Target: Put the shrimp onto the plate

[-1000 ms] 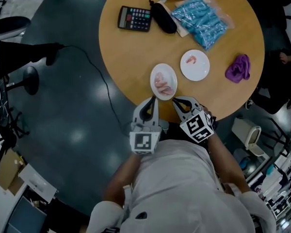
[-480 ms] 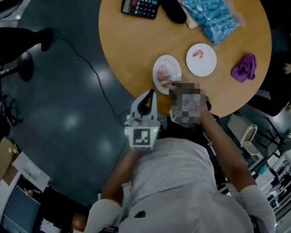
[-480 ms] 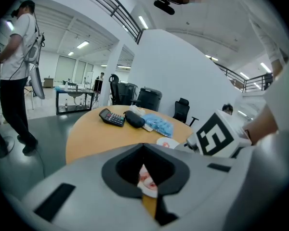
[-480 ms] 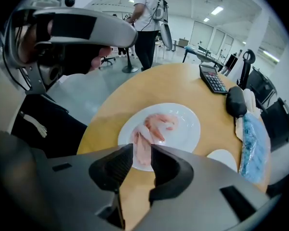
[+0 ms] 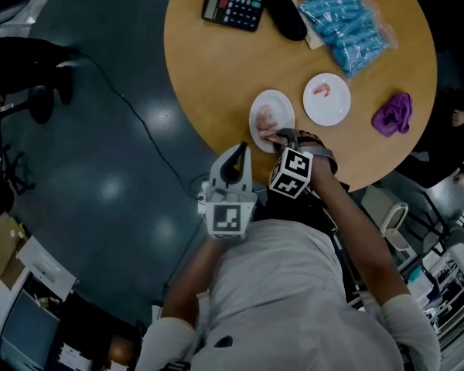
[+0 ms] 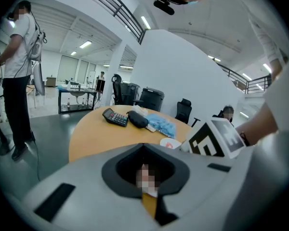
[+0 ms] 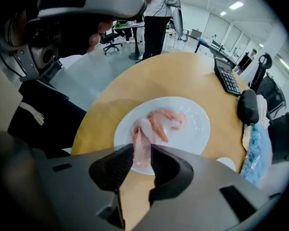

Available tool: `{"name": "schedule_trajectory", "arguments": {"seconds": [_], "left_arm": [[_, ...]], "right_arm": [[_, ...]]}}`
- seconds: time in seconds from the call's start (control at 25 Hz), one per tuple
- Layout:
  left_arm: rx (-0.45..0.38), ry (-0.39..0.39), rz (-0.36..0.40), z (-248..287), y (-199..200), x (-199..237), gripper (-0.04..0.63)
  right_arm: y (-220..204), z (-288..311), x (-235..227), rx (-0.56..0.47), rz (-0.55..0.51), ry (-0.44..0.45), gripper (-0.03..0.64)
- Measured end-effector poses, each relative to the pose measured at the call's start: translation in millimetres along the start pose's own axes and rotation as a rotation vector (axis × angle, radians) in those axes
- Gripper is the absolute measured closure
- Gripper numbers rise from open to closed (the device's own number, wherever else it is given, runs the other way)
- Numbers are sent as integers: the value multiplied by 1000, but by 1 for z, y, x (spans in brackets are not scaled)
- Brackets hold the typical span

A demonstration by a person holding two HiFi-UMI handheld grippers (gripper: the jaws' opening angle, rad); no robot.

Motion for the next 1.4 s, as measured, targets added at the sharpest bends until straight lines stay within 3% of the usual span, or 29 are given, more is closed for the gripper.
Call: {"name": "schedule_trajectory", "arguments": {"seconds": [0.4, 0.64, 0.88, 1.0, 1.4], "left_arm": [[-4, -13, -27, 4, 5, -3, 588], [0, -38, 25, 6, 4, -8, 588], [-10, -53, 43, 12, 13, -18, 588], [15, -38, 11, 12, 14, -23, 588], [40, -62, 68, 11, 6, -36, 588]], "right_arm": [[2, -3, 5, -3, 1, -15, 538], [-13, -38, 2, -56, 62, -63, 540], [-79, -49, -55, -23, 207, -185, 540], [-102, -47, -89, -11, 270, -239, 540], [-116, -29, -124, 22, 285, -281, 540]]}}
Point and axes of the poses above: the fingertips, and each gripper's own axes: z forward along the fingers, x to its left, y out of its top, the point moved 4 cm from there along -z, backward along the fingers, and after that the axes turned 6 degrees about y, right-handed, at the moved point
